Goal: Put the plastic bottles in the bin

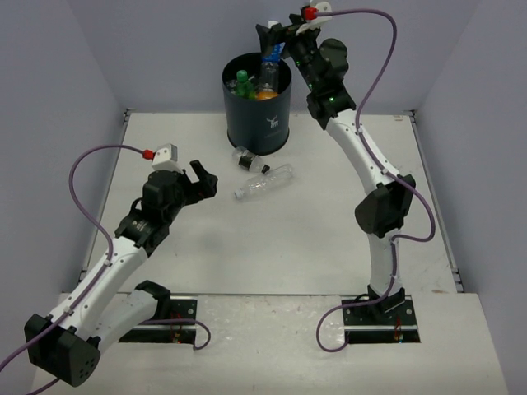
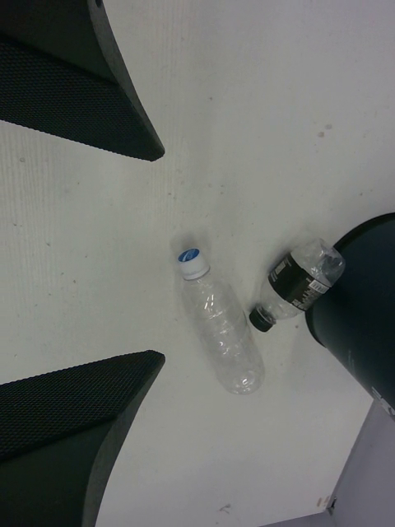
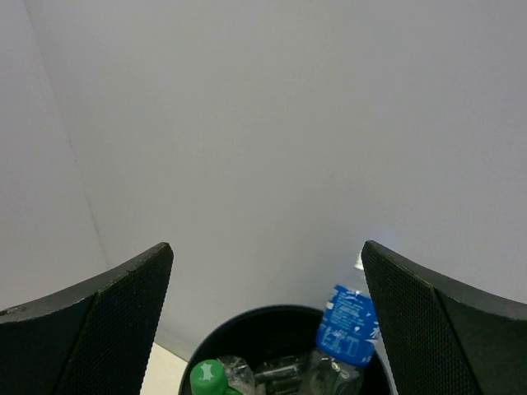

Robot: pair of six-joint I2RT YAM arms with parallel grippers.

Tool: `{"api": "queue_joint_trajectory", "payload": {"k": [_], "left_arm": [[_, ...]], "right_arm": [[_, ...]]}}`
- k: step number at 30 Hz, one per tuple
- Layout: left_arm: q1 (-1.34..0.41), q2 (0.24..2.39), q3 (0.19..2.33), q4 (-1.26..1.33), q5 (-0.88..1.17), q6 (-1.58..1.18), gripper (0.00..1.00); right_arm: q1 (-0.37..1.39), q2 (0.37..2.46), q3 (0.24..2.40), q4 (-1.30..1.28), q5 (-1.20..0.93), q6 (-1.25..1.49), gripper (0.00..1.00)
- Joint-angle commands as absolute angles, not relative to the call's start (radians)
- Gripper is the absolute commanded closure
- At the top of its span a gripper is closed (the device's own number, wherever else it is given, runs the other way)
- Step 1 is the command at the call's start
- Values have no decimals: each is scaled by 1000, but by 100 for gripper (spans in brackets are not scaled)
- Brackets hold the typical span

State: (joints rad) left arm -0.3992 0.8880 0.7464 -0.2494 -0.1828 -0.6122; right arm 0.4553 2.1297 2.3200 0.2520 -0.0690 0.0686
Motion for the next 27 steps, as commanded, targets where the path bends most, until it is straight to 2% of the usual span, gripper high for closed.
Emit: {"api": "queue_joint_trajectory", "payload": {"k": [1,8,12,14,19,22,27], "left_arm": [[-393,874,744,-249,-177,-628,0],[-393,890,755,-250,-192,-624,0],[-393,902,756,-252,-194,-624,0],[-393,898,758,-262,-203,-622,0],[-392,875,763,-286,-229,-606,0],[-392,857,762,-304,-243,-606,0],[-393,838,733,-314,-253,-614,0]], "right_arm": [[457,2150,2350,183,-85,54,1],[457,2157,2295,176,-146,64,2],[459,2113,2247,58,-189,29,3],[459,2061,2146,-29,-237,-23,2],[471,1815,1810,-247,-578,-454,1],[475,1724,1694,-390,-636,-663,1],[486,1679,1613,-534,-642,-814,1]]}}
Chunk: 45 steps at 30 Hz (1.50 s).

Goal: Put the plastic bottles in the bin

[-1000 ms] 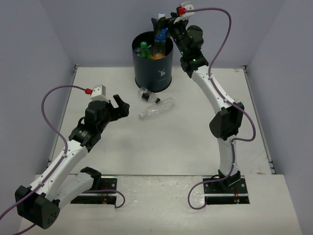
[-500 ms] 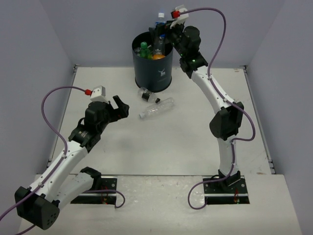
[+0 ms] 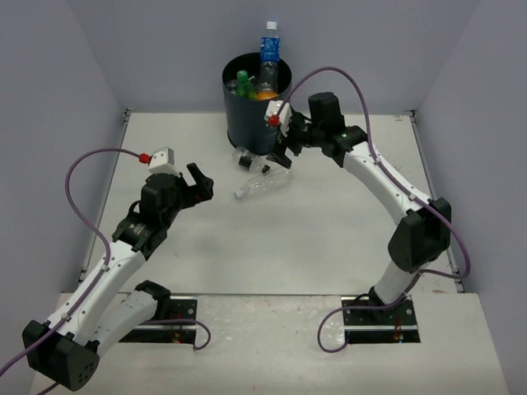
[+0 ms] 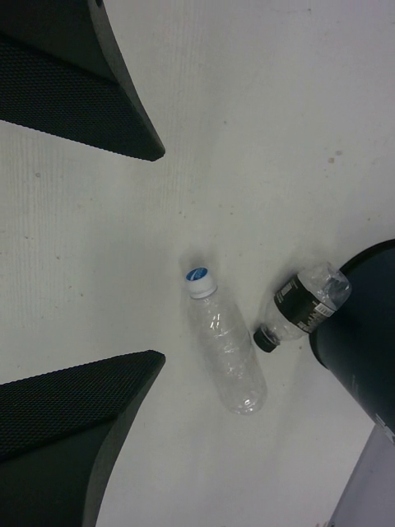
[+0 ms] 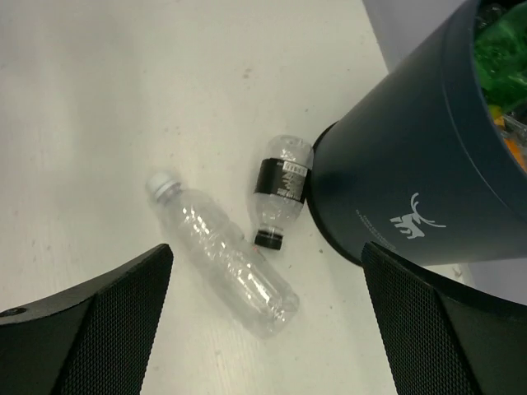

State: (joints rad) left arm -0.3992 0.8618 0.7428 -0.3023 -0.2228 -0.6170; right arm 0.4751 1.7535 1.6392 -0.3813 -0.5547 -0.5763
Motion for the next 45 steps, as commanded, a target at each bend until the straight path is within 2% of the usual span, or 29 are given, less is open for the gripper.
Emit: {"api": "queue_joint_trajectory", "payload": {"k": [1,4,6,9,12,20,29,30,34,39,42,45], "left_arm": [[-393,837,734,-334,-250,-617,0],[-393,831,741,-366,-261,-621,0],[-393,811,737,-371,-269,-624,0],[-394,791,732,-371,-277,-623,0],[-393,781,729,-378,-288,-620,0],[-393,788,728,-377,-290,-618,0],[-394,795,726,-368,-290,-614,0],[-393,796,726,-370,-291,-614,0],[-393,796,727,-374,-292,-615,0],[-393,787,729,-376,-296,-618,0],[-393,784,729,-376,-295,-618,0],[-393,782,730,-375,-286,-619,0]], "right_arm": [[493,1711,1623,-592,-634,-838,1],[541,1771,1620,-682,-545,-853,1],[592,1815,1567,-613,-378,-857,1],[628,1824,1448,-420,-259,-889,1],[635,1852,1430,-304,-270,-912,1],[637,2064,1549,-285,-160,-918,1],[635,2137,1548,-195,-67,-907,2],[635,2138,1549,-193,-62,-904,4],[640,2147,1566,-187,-22,-880,23],[640,2100,1523,-149,-20,-865,56],[640,2051,1508,-163,-25,-854,69],[640,1975,1470,-164,-53,-837,74]]}}
